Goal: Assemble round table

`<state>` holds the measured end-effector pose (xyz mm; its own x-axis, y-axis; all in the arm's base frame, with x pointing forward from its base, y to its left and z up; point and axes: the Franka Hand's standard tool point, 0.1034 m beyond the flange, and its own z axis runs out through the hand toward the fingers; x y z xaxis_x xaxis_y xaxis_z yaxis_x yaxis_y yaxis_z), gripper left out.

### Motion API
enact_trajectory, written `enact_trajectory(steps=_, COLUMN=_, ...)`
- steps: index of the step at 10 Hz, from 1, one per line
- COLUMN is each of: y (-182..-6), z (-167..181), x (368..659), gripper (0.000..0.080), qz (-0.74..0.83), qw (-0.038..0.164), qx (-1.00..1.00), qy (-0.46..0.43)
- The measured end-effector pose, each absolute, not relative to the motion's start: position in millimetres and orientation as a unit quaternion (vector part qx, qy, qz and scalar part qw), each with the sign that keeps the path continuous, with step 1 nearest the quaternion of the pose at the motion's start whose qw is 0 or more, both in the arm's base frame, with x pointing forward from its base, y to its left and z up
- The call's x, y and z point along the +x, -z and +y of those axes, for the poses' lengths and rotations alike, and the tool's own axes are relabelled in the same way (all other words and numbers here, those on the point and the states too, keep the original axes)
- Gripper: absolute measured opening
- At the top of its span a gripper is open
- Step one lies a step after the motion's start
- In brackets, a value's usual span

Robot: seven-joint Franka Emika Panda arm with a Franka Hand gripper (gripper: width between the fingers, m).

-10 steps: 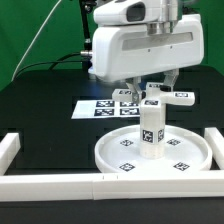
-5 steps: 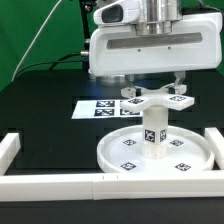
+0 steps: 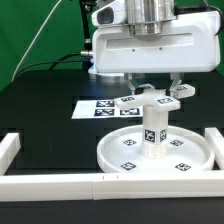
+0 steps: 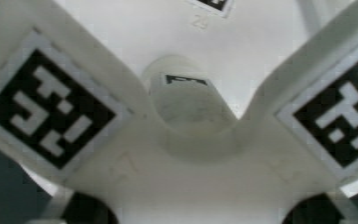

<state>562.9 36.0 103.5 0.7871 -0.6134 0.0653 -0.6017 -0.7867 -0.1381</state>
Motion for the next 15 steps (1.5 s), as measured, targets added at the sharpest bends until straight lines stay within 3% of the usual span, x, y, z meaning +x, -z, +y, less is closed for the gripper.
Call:
enact_trajectory(steps=3, y=-103.2, z=36.1, x=562.0, gripper=0.0452, qz=0.316, qw=0.059, qx=-0.946, qy=0.052)
enact_trajectory(steps=4, y=-104.1, z=37.2, x=562.0, gripper=0.0597, qz=0.304, qw=0.058, qx=-0.949, qy=0.051)
enact_trajectory(steps=5, y=-110.8, z=42.2, x=561.9, gripper=0.0638, qz=0.295, qw=0.059, qx=-0.953, qy=0.040)
enact_trajectory(steps=8, y=-126.6, z=38.2, x=561.5, gripper=0.0648, qz=0.077, qw=0.051, qx=-0.995, qy=0.041)
enact_trajectory(steps=11, y=-116.8, z=42.7, x=556.1, gripper=0.0649, qz=-0.126, qw=0.031, qx=-0.991, qy=0.030)
enact_trajectory(steps=15, y=-115.8, z=39.9, x=556.6, gripper=0.0649, qz=-0.278, qw=0.017, qx=-0.960, qy=0.030)
